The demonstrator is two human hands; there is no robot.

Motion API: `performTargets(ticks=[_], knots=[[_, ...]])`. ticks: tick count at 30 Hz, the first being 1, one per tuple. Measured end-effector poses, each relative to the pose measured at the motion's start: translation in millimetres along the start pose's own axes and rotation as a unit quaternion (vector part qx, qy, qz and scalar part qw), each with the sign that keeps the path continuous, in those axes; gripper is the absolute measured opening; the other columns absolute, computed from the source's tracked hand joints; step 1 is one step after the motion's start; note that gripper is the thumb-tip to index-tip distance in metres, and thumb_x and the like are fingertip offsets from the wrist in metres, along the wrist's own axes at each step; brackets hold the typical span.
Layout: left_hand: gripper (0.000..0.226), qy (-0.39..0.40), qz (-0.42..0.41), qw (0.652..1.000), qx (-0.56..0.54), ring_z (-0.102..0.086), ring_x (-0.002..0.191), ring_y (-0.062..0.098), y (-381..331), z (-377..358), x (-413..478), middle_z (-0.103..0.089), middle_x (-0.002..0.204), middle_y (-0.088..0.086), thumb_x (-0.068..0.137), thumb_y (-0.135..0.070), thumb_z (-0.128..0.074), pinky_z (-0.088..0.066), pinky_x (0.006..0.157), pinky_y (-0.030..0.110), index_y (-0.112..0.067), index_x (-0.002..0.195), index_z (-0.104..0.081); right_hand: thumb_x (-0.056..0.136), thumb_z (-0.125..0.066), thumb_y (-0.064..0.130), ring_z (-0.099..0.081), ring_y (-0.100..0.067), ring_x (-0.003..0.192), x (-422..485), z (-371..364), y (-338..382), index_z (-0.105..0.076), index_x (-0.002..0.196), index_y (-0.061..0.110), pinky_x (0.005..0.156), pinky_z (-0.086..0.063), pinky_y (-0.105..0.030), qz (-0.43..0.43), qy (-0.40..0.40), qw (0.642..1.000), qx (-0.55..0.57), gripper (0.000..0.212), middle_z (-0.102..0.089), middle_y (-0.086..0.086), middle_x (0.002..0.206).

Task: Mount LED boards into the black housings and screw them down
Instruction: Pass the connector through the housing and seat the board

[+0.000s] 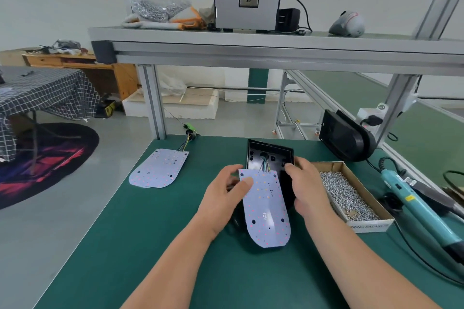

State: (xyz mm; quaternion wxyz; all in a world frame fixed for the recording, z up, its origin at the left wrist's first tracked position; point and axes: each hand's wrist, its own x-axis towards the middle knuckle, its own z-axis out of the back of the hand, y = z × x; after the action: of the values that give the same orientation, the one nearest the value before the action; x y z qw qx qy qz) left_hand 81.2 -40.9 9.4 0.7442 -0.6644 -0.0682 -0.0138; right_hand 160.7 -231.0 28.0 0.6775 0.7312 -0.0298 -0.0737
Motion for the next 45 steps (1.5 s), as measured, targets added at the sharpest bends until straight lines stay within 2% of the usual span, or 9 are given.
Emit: performTargets(ticks=[2,5,8,14,19,23,28,40,45], knots=[[0.039,0.005,-0.002,1.000,0.006,-0.073,0.108,0.013,0.6,-2.3,0.6,-0.078,0.113,-0.012,0.086,-0.048,-0.073,-0.057,0.094,0.032,-0.030,0.121,-0.064,0.101,-0.056,0.007,-0.065,-0.026,0.124,-3.0,4.1,-2.2,-0.063,0.135,0.015,0.108,-0.051,-0.053,0.000,0.016,1.000,-0.016,0.036,-0.066,-0.012,0.138],[0.036,0.011,0.003,1.000,-0.001,-0.075,0.107,0.017,-0.7,-3.0,0.7,-0.080,0.113,-0.005,0.088,-0.037,-0.072,-0.058,0.100,0.043,-0.020,0.118,-0.064,0.101,-0.058,0.011,-0.045,0.004,0.130,-16.1,13.9,-4.2,-0.049,0.151,0.024,0.112,-0.034,-0.028,0.089,0.028,0.987,-0.132,0.053,-0.045,0.010,0.146],[0.032,0.030,0.004,0.999,0.013,-0.076,0.105,0.016,-1.7,-2.1,0.4,-0.080,0.111,-0.005,0.092,-0.034,-0.072,-0.059,0.097,0.041,-0.018,0.119,-0.064,0.100,-0.061,0.012,-0.031,-0.002,0.134,-26.6,23.4,-2.1,-0.041,0.157,0.018,0.112,-0.019,-0.013,0.324,-0.013,0.893,-0.312,0.060,-0.037,0.011,0.143],[0.025,0.055,-0.018,0.998,0.026,-0.076,0.104,0.020,-5.2,-1.7,-1.1,-0.080,0.109,0.001,0.103,-0.018,-0.071,-0.059,0.093,0.038,-0.020,0.125,-0.060,0.100,-0.064,0.043,-0.043,-0.019,0.123,-46.1,24.9,10.6,-0.064,0.142,0.032,0.106,-0.037,-0.041,0.369,0.106,0.788,-0.481,0.043,-0.054,0.007,0.131],[0.057,0.071,-0.035,0.995,0.054,-0.068,0.091,0.016,-4.4,-2.3,3.2,-0.073,0.099,0.011,0.102,-0.026,-0.072,-0.055,0.090,0.029,-0.039,0.152,-0.049,0.092,-0.079,0.032,-0.046,-0.008,0.118,-40.1,30.5,15.8,-0.070,0.131,0.027,0.102,-0.036,-0.021,0.300,0.154,0.822,-0.459,0.041,-0.045,0.008,0.130],[0.060,0.077,-0.050,0.993,0.078,-0.057,0.080,0.005,-1.0,-1.7,5.9,-0.061,0.087,-0.003,0.100,-0.034,-0.074,-0.046,0.079,0.012,-0.045,0.152,-0.048,0.085,-0.084,0.014,-0.047,0.007,0.115,-32.8,33.4,24.0,-0.072,0.117,0.020,0.096,-0.037,-0.010,0.243,0.149,0.885,-0.367,0.035,-0.045,0.007,0.122],[0.055,0.111,-0.041,0.991,0.070,-0.070,0.108,0.005,-2.6,-1.4,6.7,-0.077,0.113,-0.013,0.096,-0.042,-0.077,-0.050,0.095,0.017,-0.033,0.147,-0.059,0.087,-0.079,0.003,-0.050,0.001,0.112,-24.0,34.4,28.5,-0.072,0.117,0.014,0.089,-0.031,0.001,0.267,0.092,0.903,-0.322,0.032,-0.044,0.002,0.122],[0.044,0.120,-0.050,0.989,0.065,-0.070,0.122,0.011,-2.7,0.1,5.2,-0.076,0.126,-0.011,0.097,-0.037,-0.073,-0.052,0.107,0.030,-0.030,0.140,-0.065,0.090,-0.077,0.005,-0.050,0.012,0.105,-9.0,29.7,25.9,-0.071,0.114,0.011,0.090,-0.037,-0.006,0.283,0.051,0.915,-0.282,0.026,-0.048,-0.001,0.123],[0.037,0.095,-0.040,0.993,0.059,-0.073,0.115,0.013,2.2,-3.6,7.5,-0.079,0.119,-0.010,0.093,-0.032,-0.075,-0.054,0.108,0.041,-0.033,0.129,-0.070,0.089,-0.079,0.014,-0.052,-0.015,0.119,-7.7,27.6,18.9,-0.073,0.117,0.019,0.109,-0.042,-0.042,0.277,0.076,0.891,-0.353,0.029,-0.051,0.004,0.123]])
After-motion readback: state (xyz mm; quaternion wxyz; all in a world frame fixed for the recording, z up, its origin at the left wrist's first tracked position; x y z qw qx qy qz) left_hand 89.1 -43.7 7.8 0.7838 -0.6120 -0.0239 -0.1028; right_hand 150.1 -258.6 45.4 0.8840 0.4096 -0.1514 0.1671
